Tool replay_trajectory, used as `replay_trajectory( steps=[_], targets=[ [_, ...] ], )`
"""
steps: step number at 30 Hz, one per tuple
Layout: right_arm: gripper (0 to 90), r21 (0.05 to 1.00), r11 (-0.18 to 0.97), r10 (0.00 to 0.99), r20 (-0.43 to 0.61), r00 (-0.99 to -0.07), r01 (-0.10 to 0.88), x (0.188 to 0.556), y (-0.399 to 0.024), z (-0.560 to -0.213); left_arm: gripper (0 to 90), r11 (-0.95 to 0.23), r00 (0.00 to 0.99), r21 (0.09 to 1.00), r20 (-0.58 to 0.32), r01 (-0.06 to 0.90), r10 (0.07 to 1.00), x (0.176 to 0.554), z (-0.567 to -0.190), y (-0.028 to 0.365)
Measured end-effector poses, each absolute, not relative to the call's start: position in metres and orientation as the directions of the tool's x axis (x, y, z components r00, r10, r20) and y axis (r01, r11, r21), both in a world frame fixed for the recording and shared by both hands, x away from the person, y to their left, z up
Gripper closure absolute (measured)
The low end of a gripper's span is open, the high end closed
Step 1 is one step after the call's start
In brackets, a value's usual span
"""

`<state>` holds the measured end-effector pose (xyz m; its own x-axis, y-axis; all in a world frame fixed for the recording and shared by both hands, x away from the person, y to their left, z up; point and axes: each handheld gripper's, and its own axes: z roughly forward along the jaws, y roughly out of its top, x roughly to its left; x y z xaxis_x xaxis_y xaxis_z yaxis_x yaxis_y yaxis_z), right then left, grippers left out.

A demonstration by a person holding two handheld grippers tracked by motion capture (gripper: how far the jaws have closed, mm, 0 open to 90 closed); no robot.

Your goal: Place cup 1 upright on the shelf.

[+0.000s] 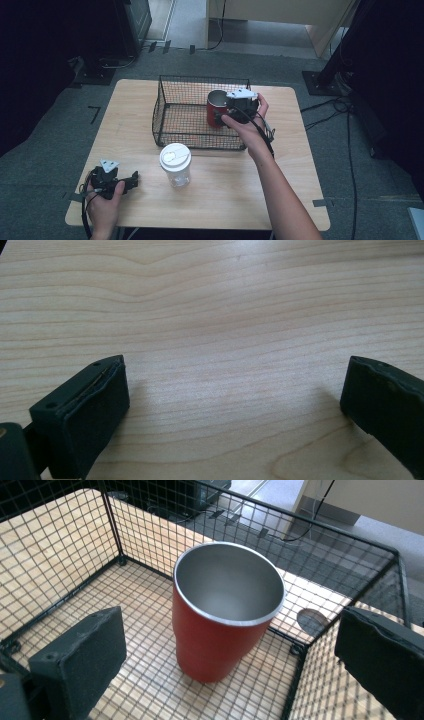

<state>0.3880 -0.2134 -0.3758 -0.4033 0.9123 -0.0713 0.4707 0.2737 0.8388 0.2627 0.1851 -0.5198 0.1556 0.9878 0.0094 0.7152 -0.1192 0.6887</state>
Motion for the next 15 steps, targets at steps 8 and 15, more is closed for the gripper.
replay_trajectory(
  steps=[8,15],
  targets=[
    [0.0,0.856,0.252,0.914,-0.057,-0.401,0.452,0.365,-0.233,-0.381,0.0,-0.119,0.156,0.689,0.009,0.715,0.988,0.263,-0.520,0.185],
    [0.0,0.867,0.237,0.925,-0.065,-0.374,0.437,0.345,-0.250,-0.389,0.0,-0.120,0.156,0.689,0.010,0.715,0.988,0.263,-0.520,0.185]
  ],
)
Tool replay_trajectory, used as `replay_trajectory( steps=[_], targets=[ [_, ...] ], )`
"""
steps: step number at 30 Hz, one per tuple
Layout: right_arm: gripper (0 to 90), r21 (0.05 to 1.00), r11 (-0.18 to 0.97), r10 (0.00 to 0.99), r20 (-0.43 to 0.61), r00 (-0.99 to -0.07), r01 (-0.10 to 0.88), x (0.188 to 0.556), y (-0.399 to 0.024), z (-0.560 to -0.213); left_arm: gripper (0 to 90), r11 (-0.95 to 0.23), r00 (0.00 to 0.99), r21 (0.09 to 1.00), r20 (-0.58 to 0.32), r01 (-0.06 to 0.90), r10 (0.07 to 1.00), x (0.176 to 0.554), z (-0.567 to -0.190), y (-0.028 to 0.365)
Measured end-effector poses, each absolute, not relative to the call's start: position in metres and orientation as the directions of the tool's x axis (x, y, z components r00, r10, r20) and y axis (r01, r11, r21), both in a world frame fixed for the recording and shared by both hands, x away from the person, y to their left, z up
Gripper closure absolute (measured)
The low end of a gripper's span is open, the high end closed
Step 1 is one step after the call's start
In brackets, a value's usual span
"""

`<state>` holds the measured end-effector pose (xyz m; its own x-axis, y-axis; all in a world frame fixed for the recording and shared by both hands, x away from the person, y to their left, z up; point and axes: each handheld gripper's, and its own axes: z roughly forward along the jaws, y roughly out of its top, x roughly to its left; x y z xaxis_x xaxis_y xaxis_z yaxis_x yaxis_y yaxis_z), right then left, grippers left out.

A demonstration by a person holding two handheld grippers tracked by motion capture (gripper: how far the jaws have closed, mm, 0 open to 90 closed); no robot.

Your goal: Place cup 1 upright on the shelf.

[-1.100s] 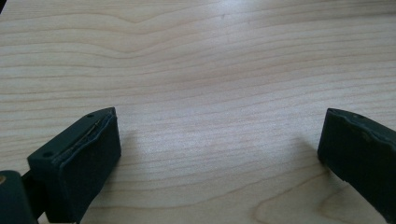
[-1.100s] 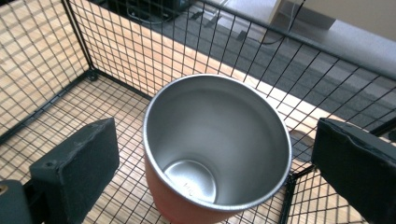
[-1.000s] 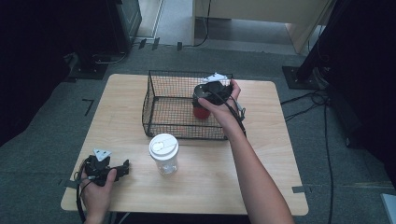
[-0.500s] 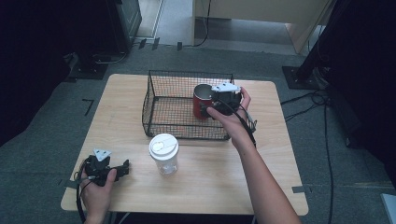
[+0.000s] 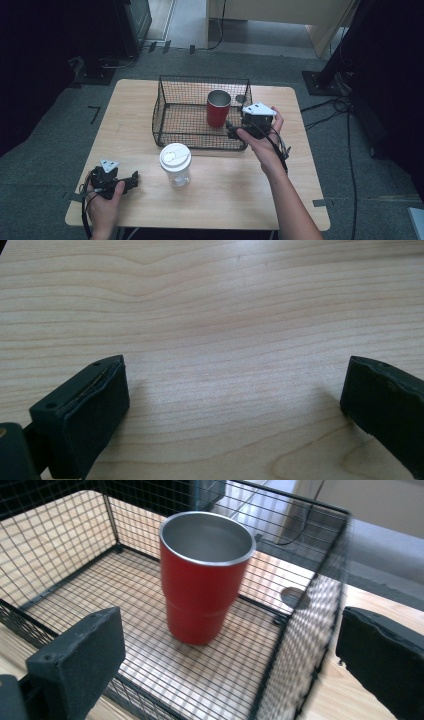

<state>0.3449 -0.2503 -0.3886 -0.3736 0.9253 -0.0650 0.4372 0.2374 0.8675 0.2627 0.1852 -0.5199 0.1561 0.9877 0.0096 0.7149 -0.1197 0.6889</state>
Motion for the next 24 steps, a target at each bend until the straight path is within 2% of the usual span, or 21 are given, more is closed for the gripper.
replay_trajectory(
  steps=[24],
  targets=[
    [0.0,0.878,0.143,0.959,-0.009,-0.282,0.457,0.285,-0.314,-0.422,0.0,-0.120,0.157,0.690,0.009,0.714,0.988,0.263,-0.520,0.184]
  ],
)
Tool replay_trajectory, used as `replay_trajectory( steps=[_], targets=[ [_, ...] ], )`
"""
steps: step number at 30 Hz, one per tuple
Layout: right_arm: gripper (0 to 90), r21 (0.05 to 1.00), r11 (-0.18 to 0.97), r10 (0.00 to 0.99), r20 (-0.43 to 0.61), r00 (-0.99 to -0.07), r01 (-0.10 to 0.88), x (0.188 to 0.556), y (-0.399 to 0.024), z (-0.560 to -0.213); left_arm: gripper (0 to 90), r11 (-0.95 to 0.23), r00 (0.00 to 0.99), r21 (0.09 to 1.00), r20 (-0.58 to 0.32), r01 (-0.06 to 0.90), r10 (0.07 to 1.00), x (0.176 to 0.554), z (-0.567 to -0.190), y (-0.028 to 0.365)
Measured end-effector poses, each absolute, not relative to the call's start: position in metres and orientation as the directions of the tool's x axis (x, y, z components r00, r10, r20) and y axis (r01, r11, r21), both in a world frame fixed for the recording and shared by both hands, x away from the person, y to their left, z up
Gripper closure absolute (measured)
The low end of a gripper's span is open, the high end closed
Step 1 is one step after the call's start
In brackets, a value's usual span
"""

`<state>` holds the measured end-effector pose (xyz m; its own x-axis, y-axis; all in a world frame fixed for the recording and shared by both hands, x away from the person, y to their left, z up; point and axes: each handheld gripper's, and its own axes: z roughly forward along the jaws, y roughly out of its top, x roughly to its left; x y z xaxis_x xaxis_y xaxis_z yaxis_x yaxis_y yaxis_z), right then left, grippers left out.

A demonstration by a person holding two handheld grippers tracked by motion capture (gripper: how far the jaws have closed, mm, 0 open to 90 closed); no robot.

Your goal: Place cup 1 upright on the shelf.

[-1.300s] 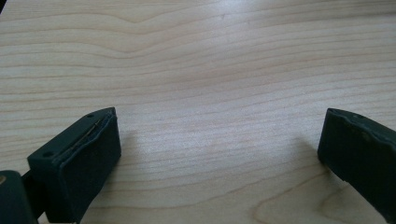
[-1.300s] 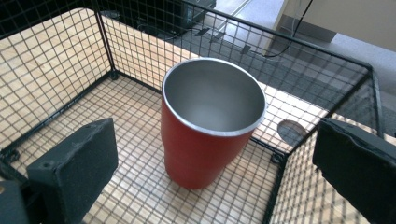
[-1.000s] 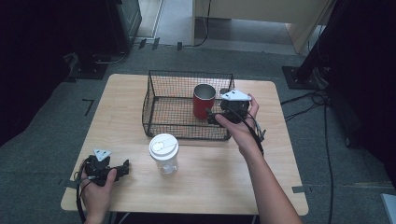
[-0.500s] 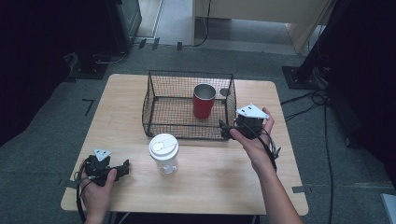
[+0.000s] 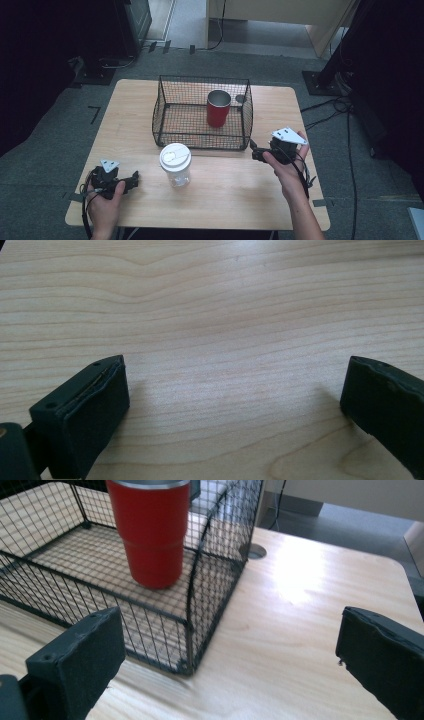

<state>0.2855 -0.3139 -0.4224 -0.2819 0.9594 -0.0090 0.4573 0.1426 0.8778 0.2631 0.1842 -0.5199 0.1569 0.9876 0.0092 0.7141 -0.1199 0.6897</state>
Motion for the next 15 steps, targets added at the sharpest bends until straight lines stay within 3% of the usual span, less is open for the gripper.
replay_trajectory(
  steps=[15],
  targets=[
    [0.0,0.852,0.088,0.979,0.023,-0.204,0.516,0.258,-0.353,-0.459,0.0,-0.123,0.159,0.688,0.011,0.715,0.987,0.263,-0.520,0.184]
  ],
)
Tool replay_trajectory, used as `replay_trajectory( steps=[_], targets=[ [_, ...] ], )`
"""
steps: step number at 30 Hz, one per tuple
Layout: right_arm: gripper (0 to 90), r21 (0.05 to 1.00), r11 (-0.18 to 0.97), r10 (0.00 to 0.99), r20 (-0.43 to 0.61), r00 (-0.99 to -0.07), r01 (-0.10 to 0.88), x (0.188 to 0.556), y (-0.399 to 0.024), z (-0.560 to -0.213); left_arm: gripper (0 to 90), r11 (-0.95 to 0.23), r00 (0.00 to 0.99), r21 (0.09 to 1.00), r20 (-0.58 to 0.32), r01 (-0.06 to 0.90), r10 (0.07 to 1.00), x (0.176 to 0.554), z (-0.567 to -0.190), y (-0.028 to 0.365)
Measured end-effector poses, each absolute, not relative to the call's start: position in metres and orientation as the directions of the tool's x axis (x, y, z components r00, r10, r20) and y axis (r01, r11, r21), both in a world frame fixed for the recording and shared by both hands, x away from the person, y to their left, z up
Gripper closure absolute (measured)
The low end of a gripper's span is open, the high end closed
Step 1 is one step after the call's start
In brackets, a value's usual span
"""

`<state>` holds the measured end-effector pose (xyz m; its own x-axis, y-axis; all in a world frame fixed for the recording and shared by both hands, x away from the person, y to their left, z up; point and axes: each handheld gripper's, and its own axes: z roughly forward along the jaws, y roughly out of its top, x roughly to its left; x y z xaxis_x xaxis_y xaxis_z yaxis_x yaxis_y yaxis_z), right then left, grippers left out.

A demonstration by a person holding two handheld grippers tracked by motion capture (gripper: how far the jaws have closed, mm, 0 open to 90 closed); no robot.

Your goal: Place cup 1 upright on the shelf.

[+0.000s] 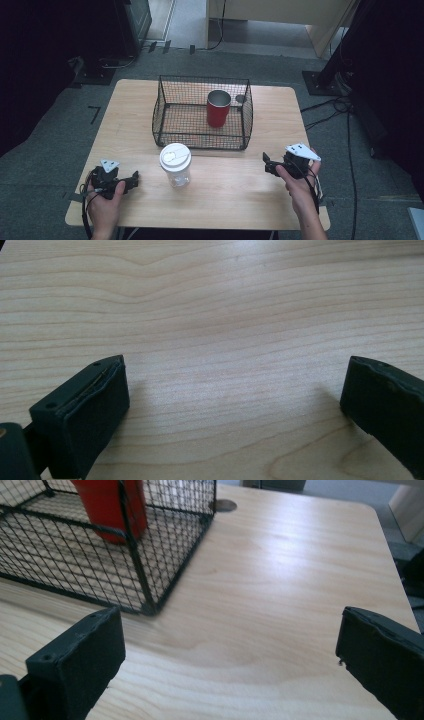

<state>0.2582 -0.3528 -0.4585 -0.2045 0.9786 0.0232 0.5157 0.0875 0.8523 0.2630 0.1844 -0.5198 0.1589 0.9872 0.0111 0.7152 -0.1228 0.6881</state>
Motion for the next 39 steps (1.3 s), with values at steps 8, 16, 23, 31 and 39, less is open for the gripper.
replay_trajectory(
  steps=[8,16,23,31,39],
  targets=[
    [0.0,0.832,0.071,0.987,0.022,-0.161,0.550,0.243,-0.369,-0.477,0.0,-0.121,0.156,0.688,0.012,0.716,0.988,0.263,-0.520,0.184],
    [0.0,0.808,0.045,0.989,0.045,-0.137,0.587,0.226,-0.389,-0.498,0.0,-0.120,0.155,0.688,0.011,0.716,0.988,0.263,-0.520,0.184],
    [0.0,0.776,0.042,0.994,0.034,-0.107,0.629,0.212,-0.409,-0.518,0.0,-0.121,0.156,0.688,0.012,0.716,0.988,0.263,-0.520,0.184],
    [0.0,0.751,0.012,0.997,0.037,-0.061,0.660,0.201,-0.425,-0.525,0.0,-0.121,0.156,0.688,0.012,0.716,0.988,0.263,-0.520,0.184],
    [0.0,0.712,0.038,0.997,0.025,-0.079,0.701,0.203,-0.422,-0.528,0.0,-0.121,0.156,0.688,0.012,0.716,0.988,0.263,-0.520,0.184]
  ],
)
